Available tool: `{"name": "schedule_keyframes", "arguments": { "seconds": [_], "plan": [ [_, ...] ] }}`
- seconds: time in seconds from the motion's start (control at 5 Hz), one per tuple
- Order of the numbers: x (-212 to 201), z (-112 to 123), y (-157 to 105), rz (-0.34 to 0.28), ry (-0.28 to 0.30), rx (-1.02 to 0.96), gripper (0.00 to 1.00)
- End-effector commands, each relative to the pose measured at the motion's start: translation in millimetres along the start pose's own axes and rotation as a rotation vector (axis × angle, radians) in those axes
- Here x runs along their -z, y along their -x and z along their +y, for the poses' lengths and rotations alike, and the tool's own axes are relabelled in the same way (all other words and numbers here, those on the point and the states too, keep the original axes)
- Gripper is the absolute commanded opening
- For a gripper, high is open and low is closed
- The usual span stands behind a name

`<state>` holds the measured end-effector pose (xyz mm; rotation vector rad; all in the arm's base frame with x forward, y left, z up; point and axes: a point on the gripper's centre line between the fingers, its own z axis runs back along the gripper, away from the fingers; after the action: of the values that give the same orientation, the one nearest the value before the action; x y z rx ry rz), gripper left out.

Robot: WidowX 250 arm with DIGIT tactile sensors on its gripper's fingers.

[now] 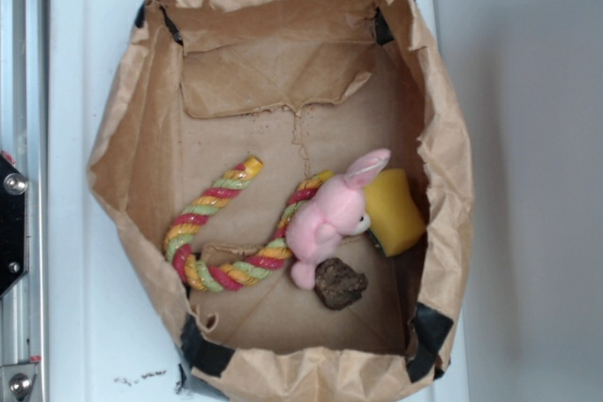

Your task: Grab the multicolored rope.

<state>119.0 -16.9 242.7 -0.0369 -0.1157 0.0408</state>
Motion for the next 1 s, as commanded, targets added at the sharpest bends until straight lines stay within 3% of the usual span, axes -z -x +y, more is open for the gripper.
{"name": "schedule_keyframes", "arguments": {
  "seconds": [0.0, 0.2, 0.4, 0.8],
  "plan": [
    [0, 0, 0, 0.000, 0.000, 0.000, 1.00],
    [12, 10, -49, -0.062, -0.029, -0.040, 1.00],
    [29, 22, -85, -0.077, -0.049, -0.061, 1.00],
    [83, 24, -132, -0.080, 0.003, -0.004, 1.00]
  ]
}}
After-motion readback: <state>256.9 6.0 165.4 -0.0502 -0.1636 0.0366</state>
